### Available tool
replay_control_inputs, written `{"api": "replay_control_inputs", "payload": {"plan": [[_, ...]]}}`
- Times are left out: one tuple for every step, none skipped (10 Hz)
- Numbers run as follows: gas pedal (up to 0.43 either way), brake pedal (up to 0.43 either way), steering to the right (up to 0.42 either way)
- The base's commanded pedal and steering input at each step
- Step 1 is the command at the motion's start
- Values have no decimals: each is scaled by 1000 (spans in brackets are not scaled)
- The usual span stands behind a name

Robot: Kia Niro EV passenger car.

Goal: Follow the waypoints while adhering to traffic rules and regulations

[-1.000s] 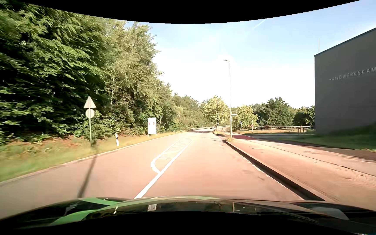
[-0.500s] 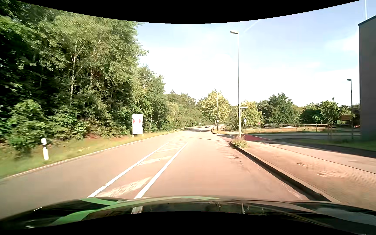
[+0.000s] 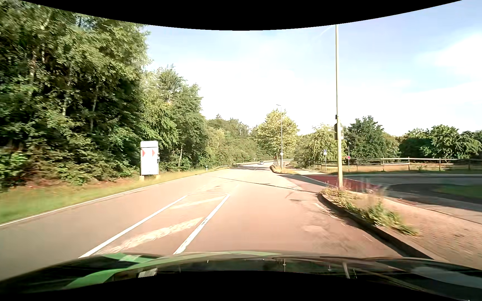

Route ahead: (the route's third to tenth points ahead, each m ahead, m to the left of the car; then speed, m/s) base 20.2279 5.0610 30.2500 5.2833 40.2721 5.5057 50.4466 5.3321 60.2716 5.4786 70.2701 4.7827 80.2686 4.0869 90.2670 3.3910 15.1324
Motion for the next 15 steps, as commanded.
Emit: {"api": "replay_control_inputs", "payload": {"plan": [[110,0,0],[110,0,0],[98,0,1],[98,0,1],[98,0,1],[98,0,1],[98,0,1],[98,0,1],[98,0,1],[98,0,1],[110,0,2],[110,0,3],[110,0,3],[110,0,4],[110,0,4]]}}
